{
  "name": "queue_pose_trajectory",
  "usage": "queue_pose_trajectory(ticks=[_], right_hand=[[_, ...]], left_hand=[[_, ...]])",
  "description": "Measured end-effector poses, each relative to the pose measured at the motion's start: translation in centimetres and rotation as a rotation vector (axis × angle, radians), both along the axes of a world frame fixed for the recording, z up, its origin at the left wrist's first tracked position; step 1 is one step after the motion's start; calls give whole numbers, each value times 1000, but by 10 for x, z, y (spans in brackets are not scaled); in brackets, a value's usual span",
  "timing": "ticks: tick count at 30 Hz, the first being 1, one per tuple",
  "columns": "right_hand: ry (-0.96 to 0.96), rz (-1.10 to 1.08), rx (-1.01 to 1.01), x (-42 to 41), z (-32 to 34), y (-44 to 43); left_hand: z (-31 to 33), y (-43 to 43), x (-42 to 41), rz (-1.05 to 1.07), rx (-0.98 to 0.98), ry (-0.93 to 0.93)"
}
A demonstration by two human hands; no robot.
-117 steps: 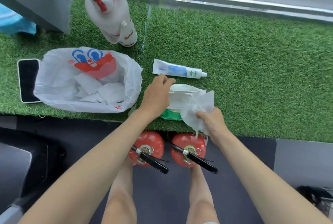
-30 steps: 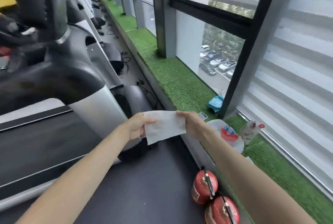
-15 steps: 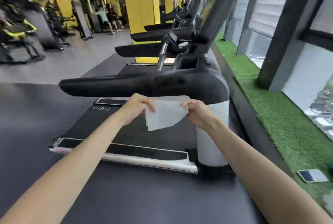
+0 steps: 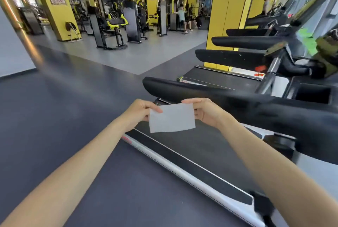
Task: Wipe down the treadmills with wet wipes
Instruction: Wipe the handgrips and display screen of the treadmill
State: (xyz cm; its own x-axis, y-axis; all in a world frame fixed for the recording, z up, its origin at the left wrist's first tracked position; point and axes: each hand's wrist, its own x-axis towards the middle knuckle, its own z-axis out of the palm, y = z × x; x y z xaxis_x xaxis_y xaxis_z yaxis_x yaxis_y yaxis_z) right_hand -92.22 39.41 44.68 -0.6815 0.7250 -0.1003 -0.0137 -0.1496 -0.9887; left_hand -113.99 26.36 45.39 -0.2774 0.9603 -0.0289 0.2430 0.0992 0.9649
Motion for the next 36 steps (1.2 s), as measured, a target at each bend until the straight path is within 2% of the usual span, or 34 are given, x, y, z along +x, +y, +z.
queue_pose_trajectory(ticks=[8, 10, 13, 15, 18, 22, 23, 25, 28, 30, 33, 36], right_hand=[[-21, 214, -14, -167, -1, 92], [-37, 269, -15, -211, 3, 102], [-90, 333, 7, -274, 3, 117], [-139, 359, 30, -313, 2, 128], [-205, 423, 69, -374, -1, 145], [-200, 490, 45, -451, 4, 160], [-166, 511, 18, -469, 8, 161], [-56, 519, -75, -509, 13, 166], [112, 364, -427, -578, 0, 184], [47, 300, -603, -620, -22, 199], [-85, 346, -606, -668, -45, 224], [-132, 341, -550, -702, -50, 258]], left_hand=[[3, 54, -139, 171, -86, -1], [2, 58, -171, 237, -75, -111], [-2, 63, -217, 381, -27, -441], [-6, 67, -253, 382, 5, -568], [-12, 81, -312, 268, -83, -504], [-16, 116, -383, -32, -270, -180], [-15, 124, -402, -103, -267, -189], [-10, 138, -441, -170, -210, -334], [-9, 163, -502, -26, -70, -579], [-19, 184, -539, 109, -64, -570], [-41, 213, -587, 182, -174, -434], [-58, 248, -627, 228, -183, -463]])
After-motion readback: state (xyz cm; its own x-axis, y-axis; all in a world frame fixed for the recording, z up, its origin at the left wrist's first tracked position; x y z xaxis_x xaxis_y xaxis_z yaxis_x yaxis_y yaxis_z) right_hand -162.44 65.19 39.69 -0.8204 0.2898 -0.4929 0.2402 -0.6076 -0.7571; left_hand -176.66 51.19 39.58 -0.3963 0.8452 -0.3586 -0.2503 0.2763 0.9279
